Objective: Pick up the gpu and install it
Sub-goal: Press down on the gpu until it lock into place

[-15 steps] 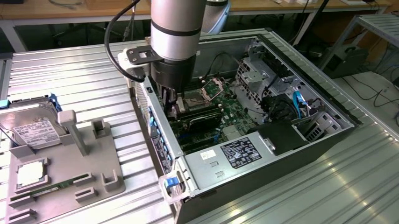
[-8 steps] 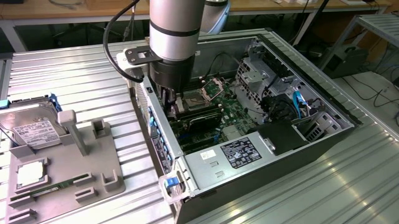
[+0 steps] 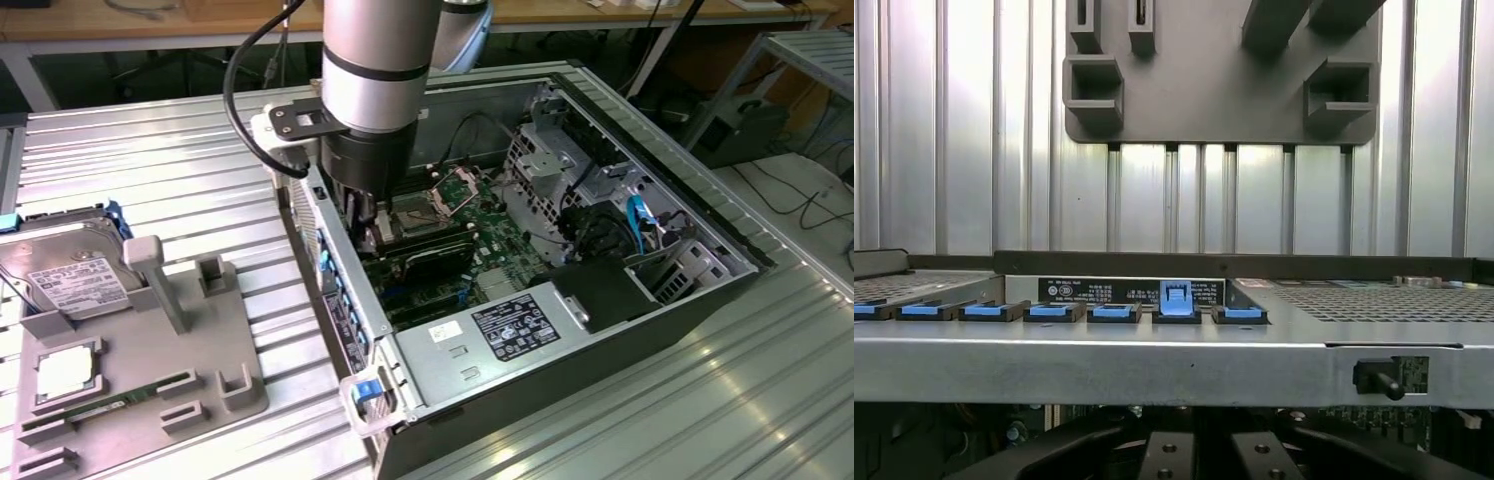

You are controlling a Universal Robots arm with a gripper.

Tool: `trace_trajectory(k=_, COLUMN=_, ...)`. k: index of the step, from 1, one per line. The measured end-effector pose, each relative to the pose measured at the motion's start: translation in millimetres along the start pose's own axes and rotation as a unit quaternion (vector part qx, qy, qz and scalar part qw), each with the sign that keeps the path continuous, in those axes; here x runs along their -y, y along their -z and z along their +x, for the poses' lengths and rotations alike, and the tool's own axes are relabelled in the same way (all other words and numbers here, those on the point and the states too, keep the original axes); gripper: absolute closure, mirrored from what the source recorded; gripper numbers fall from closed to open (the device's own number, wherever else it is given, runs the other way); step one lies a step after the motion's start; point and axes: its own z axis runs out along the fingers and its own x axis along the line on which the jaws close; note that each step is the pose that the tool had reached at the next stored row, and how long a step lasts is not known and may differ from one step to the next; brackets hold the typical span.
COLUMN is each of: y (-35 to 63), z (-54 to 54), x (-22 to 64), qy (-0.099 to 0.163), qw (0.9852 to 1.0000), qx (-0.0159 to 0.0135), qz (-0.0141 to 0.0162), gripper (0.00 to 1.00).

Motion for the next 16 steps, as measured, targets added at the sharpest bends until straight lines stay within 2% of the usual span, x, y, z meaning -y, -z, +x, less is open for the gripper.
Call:
trace_trajectory(k=2, y=-0.7, z=0.0, x=0.5, qy=0.000, qw=1.0000, qx=0.0000, qz=-0.0017, gripper=0.89)
trace_trajectory(k=8, y=-6.7, z=-0.5, x=3.4, qy=0.000, qw=1.0000, qx=-0.0008, qz=-0.0014, gripper=0.89)
trace_trajectory(k=14, y=-11.8, z=-1.0, x=6.3, qy=0.000, qw=1.0000, qx=-0.0039, qz=-0.0010, gripper=0.89)
trace_trajectory(k=16, y=-13.2, z=-1.6, x=9.6, qy=0.001, qw=1.0000, qx=-0.0054, qz=-0.0011, gripper=0.89)
